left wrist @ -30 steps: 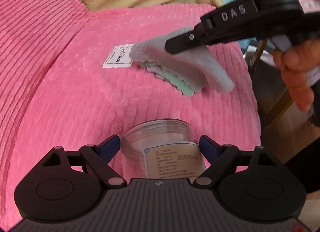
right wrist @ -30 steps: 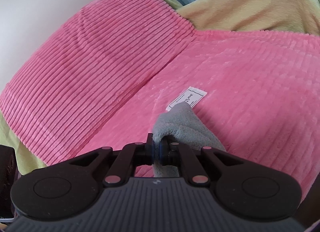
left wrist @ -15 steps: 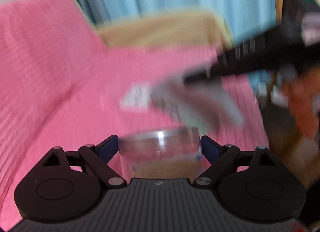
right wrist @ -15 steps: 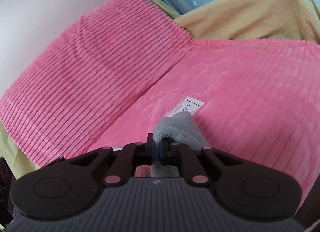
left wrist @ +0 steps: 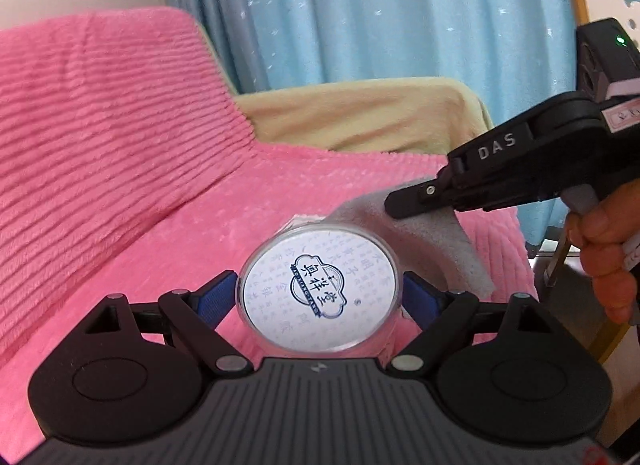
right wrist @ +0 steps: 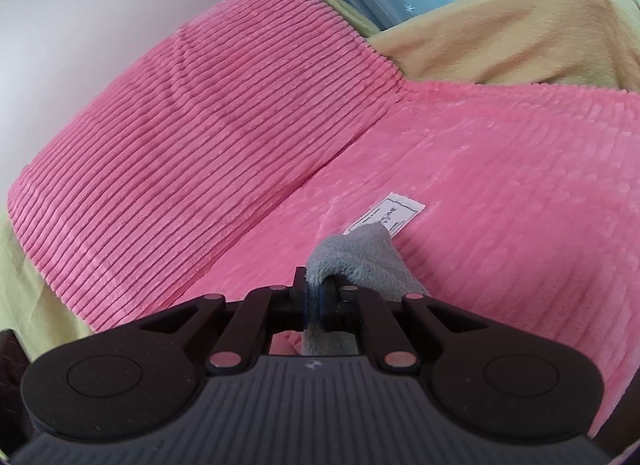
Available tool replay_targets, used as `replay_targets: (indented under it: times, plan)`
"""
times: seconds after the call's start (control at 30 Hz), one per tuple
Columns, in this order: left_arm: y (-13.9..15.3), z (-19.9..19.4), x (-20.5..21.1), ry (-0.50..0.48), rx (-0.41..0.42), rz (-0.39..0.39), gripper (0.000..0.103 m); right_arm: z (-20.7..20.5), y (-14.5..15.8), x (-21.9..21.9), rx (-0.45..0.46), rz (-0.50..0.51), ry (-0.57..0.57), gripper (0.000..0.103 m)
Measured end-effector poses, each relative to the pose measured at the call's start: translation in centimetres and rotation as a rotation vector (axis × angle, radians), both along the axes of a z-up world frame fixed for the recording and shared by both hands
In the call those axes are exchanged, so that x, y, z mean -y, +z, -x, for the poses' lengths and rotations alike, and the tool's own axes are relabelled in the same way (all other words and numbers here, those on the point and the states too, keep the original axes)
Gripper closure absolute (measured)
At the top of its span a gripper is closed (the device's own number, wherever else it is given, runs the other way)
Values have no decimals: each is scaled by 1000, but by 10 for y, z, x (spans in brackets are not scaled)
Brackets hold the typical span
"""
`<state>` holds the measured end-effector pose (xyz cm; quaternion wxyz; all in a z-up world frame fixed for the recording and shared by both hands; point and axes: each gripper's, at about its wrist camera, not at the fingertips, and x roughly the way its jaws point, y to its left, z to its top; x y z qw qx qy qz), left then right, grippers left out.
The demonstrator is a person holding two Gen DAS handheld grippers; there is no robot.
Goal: Clean container
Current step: 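Wipe the white lid with the cloth in the right tool while the left tool holds the jar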
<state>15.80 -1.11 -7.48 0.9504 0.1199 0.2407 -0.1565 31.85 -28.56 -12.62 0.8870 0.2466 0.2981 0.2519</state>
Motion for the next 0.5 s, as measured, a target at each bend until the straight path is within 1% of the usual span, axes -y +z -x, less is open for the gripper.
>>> replay_targets:
  times: [0.07, 0.13, 0.33, 0.43, 0.5]
  plan:
    - [-10, -4, 0, 8, -14, -11, 16, 2, 1, -1, 11, 1, 14, 100]
    - [-14, 0, 2, 0, 18, -20, 15, 3, 4, -3, 28, -8, 53, 100]
    - [-24, 12, -1, 20, 81, 4, 14, 12, 17, -22, 97, -47, 272, 99]
    - [-25, 16, 0, 21, 92, 0, 14, 13, 16, -31, 90, 2, 310, 99]
    - [-25, 16, -1, 29, 85, 1, 13, 13, 15, -38, 85, 37, 334, 99]
